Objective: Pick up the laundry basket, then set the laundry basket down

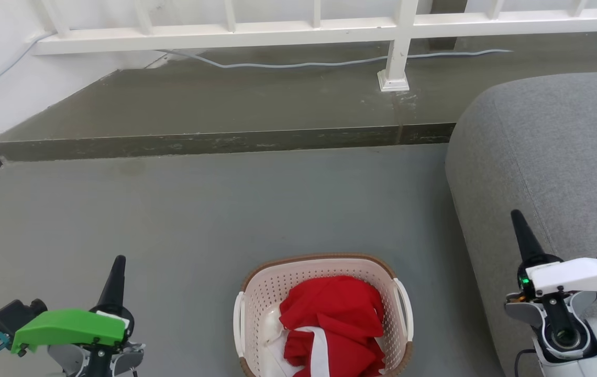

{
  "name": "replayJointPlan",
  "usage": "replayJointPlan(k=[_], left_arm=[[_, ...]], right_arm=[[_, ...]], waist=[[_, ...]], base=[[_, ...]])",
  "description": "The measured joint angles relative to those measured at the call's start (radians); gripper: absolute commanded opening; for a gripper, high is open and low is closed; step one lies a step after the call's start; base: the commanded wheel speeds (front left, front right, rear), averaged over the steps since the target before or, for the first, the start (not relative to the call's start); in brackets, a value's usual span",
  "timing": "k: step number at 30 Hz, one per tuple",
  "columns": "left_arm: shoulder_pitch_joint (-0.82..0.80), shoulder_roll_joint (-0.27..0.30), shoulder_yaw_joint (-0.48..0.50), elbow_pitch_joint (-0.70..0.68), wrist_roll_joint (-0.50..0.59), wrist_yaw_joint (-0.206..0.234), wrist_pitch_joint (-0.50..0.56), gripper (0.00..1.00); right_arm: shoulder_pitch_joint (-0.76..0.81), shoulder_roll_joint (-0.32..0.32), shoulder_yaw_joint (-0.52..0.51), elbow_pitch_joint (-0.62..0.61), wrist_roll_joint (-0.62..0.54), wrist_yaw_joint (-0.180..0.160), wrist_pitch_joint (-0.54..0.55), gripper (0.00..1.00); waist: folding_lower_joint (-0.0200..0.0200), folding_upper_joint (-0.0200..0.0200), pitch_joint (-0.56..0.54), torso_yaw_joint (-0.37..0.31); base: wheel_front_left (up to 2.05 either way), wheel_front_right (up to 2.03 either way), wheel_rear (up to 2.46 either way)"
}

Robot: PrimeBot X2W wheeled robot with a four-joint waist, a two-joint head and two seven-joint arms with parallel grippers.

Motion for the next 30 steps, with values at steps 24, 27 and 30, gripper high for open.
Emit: replayJointPlan(k=[24, 27, 30], left_arm=[[-0.001, -0.02, 0.083, 0.001, -0.244, -0.009, 0.075, 0.0], [-0.001, -0.023, 0.097, 0.001, -0.28, -0.012, 0.085, 0.0], [-0.001, -0.024, 0.106, 0.001, -0.309, -0.012, 0.091, 0.0]], right_arm=[[0.0, 0.017, -0.091, -0.01, 0.27, 0.017, 0.077, 0.0], [0.0, 0.018, -0.103, -0.011, 0.307, 0.017, 0.086, 0.0], [0.0, 0.022, -0.113, -0.013, 0.338, 0.017, 0.096, 0.0]], waist=[[0.0, 0.0, -0.01, 0.01], [0.0001, 0.0, -0.012, 0.012], [0.0, 0.0, -0.013, 0.013]], base=[[0.0, 0.0, 0.0], [0.0, 0.0, 0.0], [0.0, 0.0, 0.0]])
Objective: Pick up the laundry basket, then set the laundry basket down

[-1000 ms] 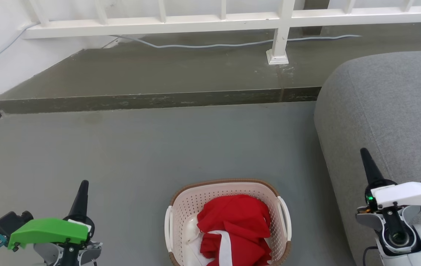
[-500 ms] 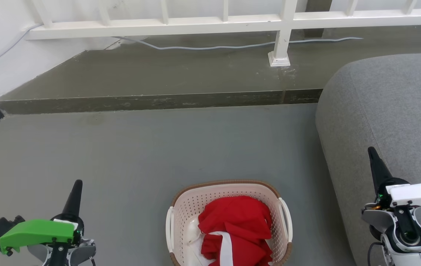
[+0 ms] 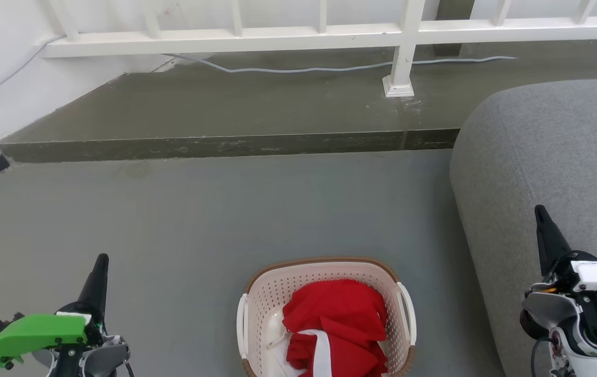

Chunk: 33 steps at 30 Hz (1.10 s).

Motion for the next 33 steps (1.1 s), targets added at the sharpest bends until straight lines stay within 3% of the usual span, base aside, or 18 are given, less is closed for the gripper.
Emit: replayJointPlan(k=[5, 33], left_arm=[[0.0, -0.002, 0.018, 0.0, -0.044, -0.004, 0.014, 0.0], [0.0, -0.003, 0.021, 0.0, -0.047, -0.004, 0.014, 0.0]], right_arm=[[0.0, 0.004, -0.019, -0.001, 0.05, 0.0, 0.011, 0.0], [0.0, 0.007, -0.02, -0.003, 0.051, 0.002, 0.017, 0.0]], waist=[[0.0, 0.0, -0.002, 0.002], [0.0, 0.0, -0.001, 0.002]], base=[[0.0, 0.0, 0.0], [0.0, 0.0, 0.0]])
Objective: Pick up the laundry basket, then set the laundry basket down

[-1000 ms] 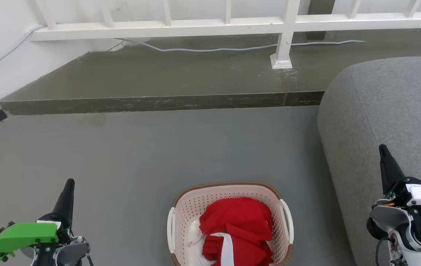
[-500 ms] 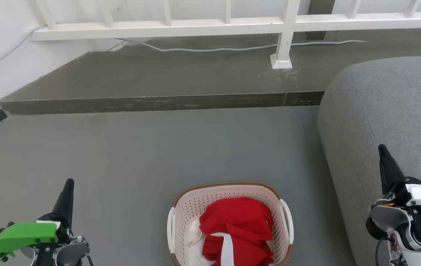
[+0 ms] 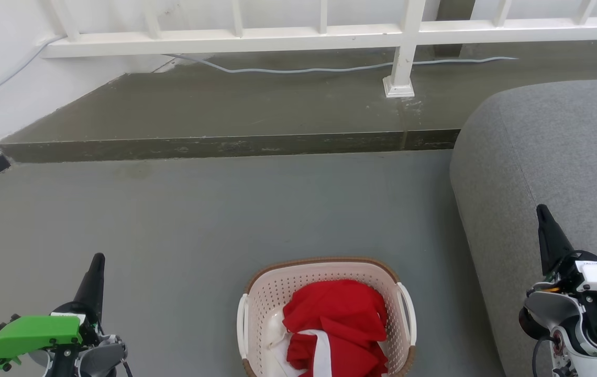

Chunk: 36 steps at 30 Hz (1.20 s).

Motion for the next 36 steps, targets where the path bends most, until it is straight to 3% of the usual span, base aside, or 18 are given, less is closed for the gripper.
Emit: replayJointPlan(k=[36], left_arm=[[0.0, 0.0, 0.001, 0.0, 0.0, 0.0, 0.0, 0.0]], right_arm=[[0.0, 0.0, -0.001, -0.002, 0.0, 0.0, 0.0, 0.0]], waist=[[0.0, 0.0, 0.0, 0.0]], base=[[0.0, 0.0, 0.0]])
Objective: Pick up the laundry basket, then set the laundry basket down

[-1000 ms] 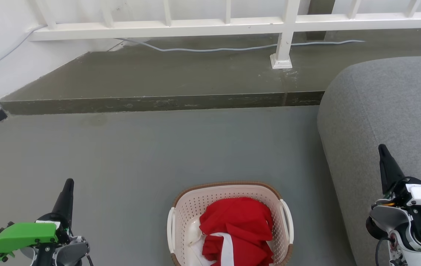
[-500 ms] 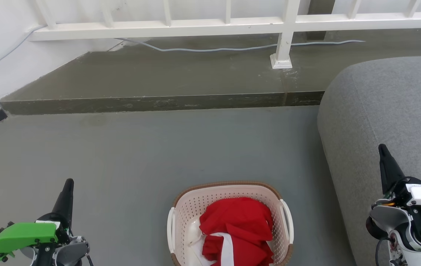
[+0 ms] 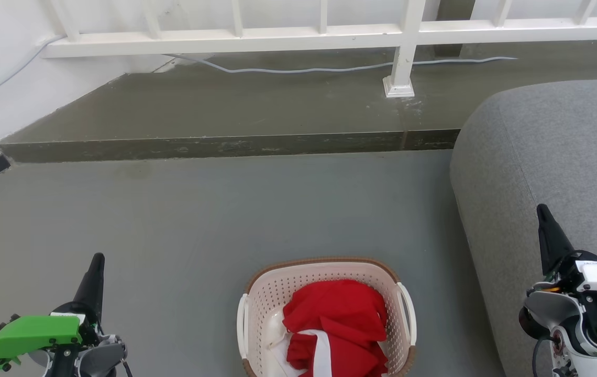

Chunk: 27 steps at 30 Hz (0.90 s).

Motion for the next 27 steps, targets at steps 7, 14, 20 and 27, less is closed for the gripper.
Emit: replayJointPlan(k=[7, 14, 20, 27], left_arm=[[0.0, 0.0, 0.0, 0.0, 0.0, 0.0, 0.0, 0.0], [0.0, 0.0, 0.0, 0.0, 0.0, 0.0, 0.0, 0.0], [0.0, 0.0, 0.0, 0.0, 0.0, 0.0, 0.0, 0.0], [0.0, 0.0, 0.001, 0.0, 0.0, 0.0, 0.0, 0.0]], right_arm=[[0.0, 0.0, 0.0, 0.0, 0.0, 0.0, 0.0, 0.0], [0.0, 0.0, 0.0, 0.0, 0.0, 0.0, 0.0, 0.0], [0.0, 0.001, 0.0, 0.0, 0.0, 0.0, 0.0, 0.0], [0.0, 0.001, -0.001, -0.001, 0.0, 0.0, 0.0, 0.0]], waist=[[0.0, 0.0, 0.0, 0.0], [0.0, 0.0, 0.0, 0.0], [0.0, 0.0, 0.0, 0.0], [0.0, 0.0, 0.0, 0.0]], base=[[0.0, 0.0, 0.0], [0.0, 0.0, 0.0], [0.0, 0.0, 0.0], [0.0, 0.0, 0.0]])
